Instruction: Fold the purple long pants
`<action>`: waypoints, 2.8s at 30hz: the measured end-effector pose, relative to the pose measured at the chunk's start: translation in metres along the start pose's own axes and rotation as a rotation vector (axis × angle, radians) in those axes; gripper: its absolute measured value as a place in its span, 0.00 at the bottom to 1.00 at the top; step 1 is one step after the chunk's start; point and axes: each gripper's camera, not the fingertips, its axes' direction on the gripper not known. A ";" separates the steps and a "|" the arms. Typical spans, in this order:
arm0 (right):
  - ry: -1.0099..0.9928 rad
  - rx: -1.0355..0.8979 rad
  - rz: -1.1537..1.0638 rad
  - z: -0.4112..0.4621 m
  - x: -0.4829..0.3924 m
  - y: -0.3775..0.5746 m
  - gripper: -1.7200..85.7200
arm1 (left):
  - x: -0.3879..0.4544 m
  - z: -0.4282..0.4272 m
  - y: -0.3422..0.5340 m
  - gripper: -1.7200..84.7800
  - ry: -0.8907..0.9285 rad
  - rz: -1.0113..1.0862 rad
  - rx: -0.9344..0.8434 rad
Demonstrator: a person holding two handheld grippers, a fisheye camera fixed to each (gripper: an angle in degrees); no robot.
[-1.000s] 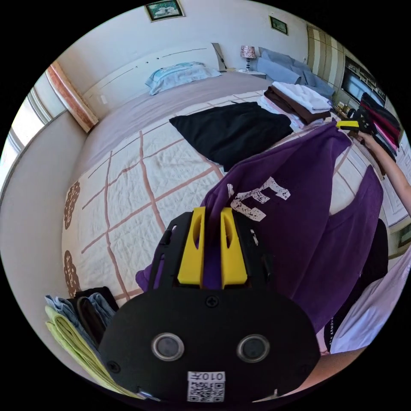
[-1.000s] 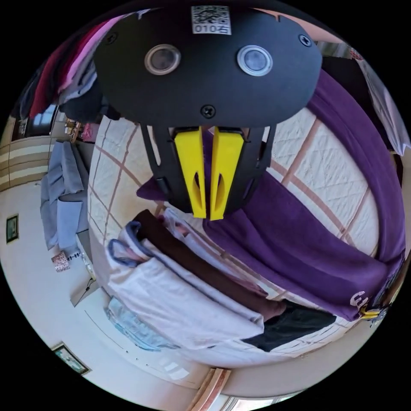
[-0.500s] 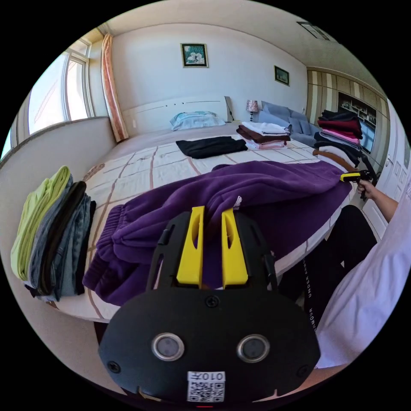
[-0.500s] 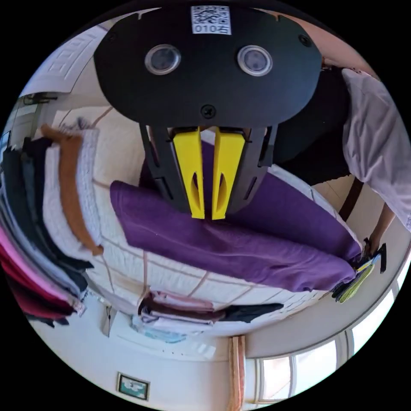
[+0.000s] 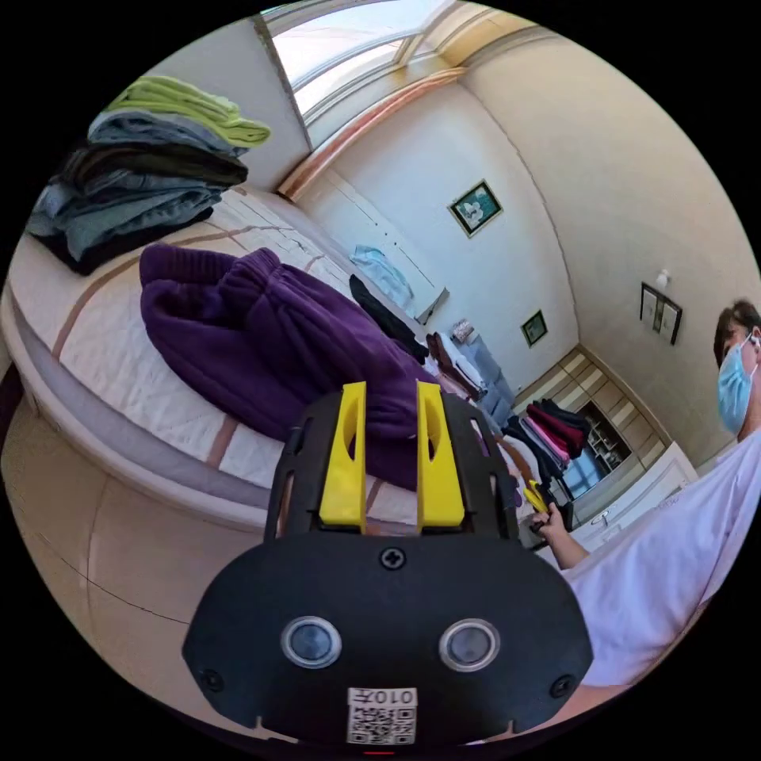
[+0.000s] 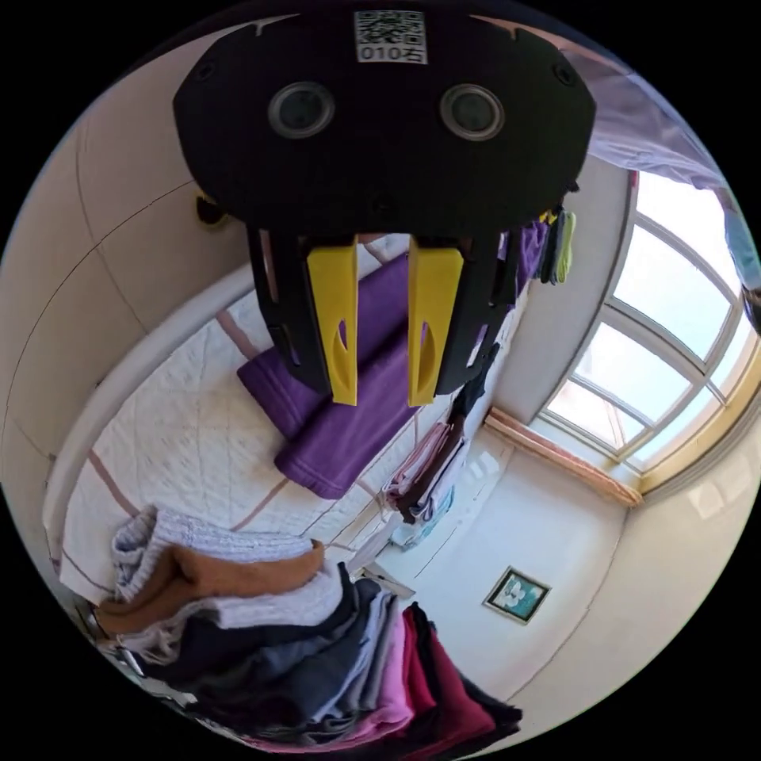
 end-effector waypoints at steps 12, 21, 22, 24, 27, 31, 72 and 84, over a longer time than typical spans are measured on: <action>-0.054 -0.096 0.178 0.020 0.020 -0.058 0.13 | -0.008 -0.008 -0.038 0.14 0.054 -0.148 -0.040; -0.130 -0.148 0.229 -0.006 0.031 -0.072 0.12 | -0.005 -0.045 -0.071 0.16 -0.063 -0.226 0.040; -0.141 -0.147 0.228 -0.009 0.032 -0.073 0.12 | -0.005 -0.049 -0.074 0.16 -0.074 -0.228 0.051; -0.135 -0.139 0.217 -0.012 0.030 -0.076 0.12 | -0.002 -0.066 -0.091 0.17 -0.143 -0.235 0.075; -0.132 -0.155 0.200 -0.012 0.024 -0.086 0.12 | -0.006 -0.078 -0.116 0.18 -0.174 -0.269 0.084; -0.100 -0.171 0.206 -0.005 0.017 -0.101 0.12 | -0.017 -0.074 -0.139 0.17 -0.198 -0.319 0.036; -0.082 -0.226 0.204 0.006 -0.034 -0.172 0.07 | 0.054 -0.113 -0.382 0.09 0.349 -0.232 0.100; -0.004 -0.300 0.071 -0.029 0.005 -0.090 0.07 | -0.018 -0.147 -0.254 0.09 0.228 -0.401 -0.004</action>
